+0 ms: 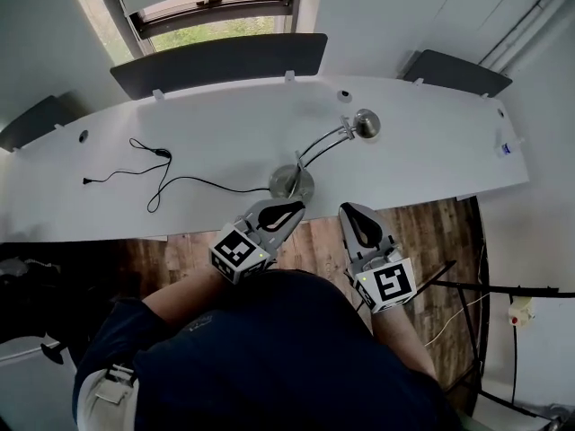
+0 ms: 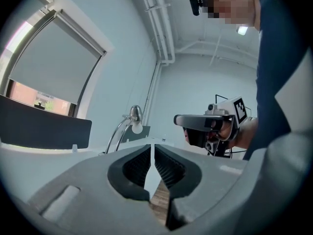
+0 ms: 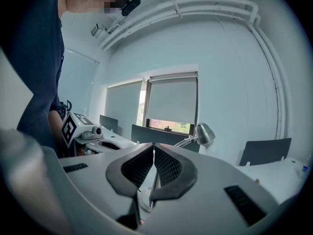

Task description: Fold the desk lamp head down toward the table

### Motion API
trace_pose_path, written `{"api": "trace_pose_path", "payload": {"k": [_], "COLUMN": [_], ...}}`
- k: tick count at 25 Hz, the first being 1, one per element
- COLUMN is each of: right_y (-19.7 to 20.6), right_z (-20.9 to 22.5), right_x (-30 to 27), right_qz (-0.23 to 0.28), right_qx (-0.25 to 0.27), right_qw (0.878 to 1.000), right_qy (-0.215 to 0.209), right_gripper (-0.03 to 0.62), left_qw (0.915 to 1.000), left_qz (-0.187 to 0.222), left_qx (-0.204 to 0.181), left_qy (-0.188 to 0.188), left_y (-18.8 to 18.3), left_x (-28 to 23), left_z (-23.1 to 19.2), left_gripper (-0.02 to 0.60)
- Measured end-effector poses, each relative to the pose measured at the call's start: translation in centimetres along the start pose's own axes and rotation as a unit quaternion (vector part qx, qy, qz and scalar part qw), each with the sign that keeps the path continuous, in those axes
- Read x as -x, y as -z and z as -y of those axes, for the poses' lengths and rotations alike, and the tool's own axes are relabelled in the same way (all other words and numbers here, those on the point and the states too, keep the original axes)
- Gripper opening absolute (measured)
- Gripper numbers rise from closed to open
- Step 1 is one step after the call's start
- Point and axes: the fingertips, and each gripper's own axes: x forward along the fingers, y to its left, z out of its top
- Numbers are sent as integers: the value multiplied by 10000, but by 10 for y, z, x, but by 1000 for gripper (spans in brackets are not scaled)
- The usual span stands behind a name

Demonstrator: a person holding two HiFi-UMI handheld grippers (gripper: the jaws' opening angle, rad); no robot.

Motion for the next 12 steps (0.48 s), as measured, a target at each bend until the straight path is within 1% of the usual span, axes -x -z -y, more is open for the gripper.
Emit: {"api": "trace_pose_path", "payload": {"k": [1,5,9,12], "right_y": [1,1,6,8], "right_z": [3,15,26,32], "right_x": [-2,-11,-20,-29], "right_qz": [-24,-111,-293,-491], "right_qx": [12,170,375,610], "right_qw": [10000,9998,9989,9969], "right_qy": [-15,-34,0,70], "right_gripper": [14,15,80,97], "left_qw": [10000,9993,9986,9979], "left_qz": [-5,-105,-220,-269], "left_qx": [17,133,277,306], "left_qy": [-77,-323,-392,-513], "left_y": [2,15,38,51], "left_x": [-1,-6,-13,-18], "left_z": [-4,-23,-41,-58], "left_gripper": [11,62,115,146]}}
